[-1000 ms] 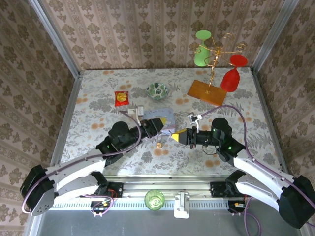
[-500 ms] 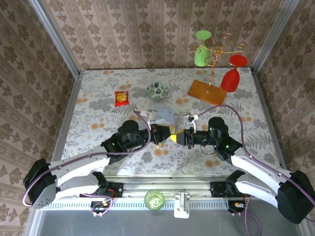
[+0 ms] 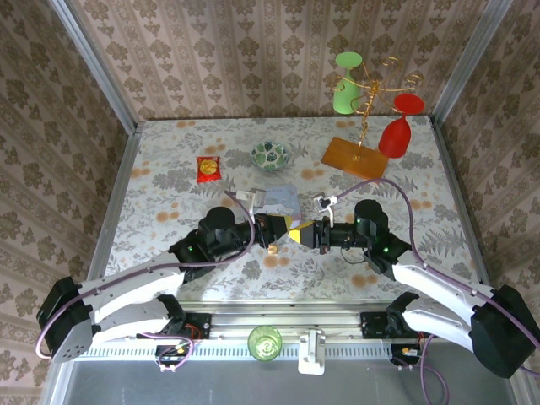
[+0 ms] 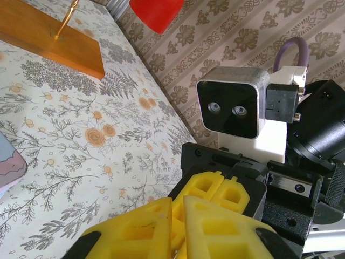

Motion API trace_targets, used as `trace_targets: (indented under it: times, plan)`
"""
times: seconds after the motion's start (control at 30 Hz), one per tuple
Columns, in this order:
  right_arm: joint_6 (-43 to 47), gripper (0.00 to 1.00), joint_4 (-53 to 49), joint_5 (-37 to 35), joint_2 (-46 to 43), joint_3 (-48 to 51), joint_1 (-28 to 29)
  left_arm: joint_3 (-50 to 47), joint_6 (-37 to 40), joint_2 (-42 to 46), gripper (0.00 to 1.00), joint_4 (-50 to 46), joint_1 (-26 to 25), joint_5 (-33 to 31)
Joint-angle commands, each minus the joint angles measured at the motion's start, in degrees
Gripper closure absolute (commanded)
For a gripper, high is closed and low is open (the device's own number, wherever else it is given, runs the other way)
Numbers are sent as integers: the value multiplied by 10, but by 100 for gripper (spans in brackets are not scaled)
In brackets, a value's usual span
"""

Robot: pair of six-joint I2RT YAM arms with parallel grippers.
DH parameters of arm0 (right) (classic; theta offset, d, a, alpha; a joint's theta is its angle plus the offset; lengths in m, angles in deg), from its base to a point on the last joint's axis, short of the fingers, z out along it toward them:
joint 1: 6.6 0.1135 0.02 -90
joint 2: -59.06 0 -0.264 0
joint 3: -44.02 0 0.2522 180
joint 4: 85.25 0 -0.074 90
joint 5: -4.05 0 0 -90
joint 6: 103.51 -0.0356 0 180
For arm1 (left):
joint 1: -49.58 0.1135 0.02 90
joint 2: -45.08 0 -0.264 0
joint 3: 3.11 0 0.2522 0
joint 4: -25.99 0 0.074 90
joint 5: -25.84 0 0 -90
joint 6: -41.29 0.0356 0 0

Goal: Unlock the padlock with the key

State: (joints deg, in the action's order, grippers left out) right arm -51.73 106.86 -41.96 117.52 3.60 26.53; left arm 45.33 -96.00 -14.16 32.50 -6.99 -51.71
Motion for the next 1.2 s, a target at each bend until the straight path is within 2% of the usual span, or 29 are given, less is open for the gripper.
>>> trace_targets:
  times: [0.0,0.2,0.4,0.43,0.5,0.57,0.63,0.7,0.87,1.17]
  plan:
    - [-7,100,15,4,5,-18,4,5,14,11,83,-13,0,0]
    - [-7,100,16,-2,6,-17,9,4,13,9,100,-6,0,7]
    - [-9,100,26,-1,8,-16,9,-8,6,20,100,16,0,-1]
    - [-13,93,34,0,7,-14,9,-11,4,24,100,21,-1,-7]
    - [-31,70,70,-6,4,-2,9,-26,-11,33,100,46,-1,-18]
    - [-59,59,119,-11,10,7,9,-36,-27,36,100,77,0,-17]
    - [-76,59,150,-8,22,7,9,-35,-35,36,100,89,1,-6]
    - [-90,64,186,-4,30,10,10,-33,-36,39,100,89,0,-7]
    - [-86,71,178,7,34,2,15,-46,-47,53,100,103,9,-22]
    - [-99,75,203,9,34,14,18,-53,-48,53,100,145,11,-28]
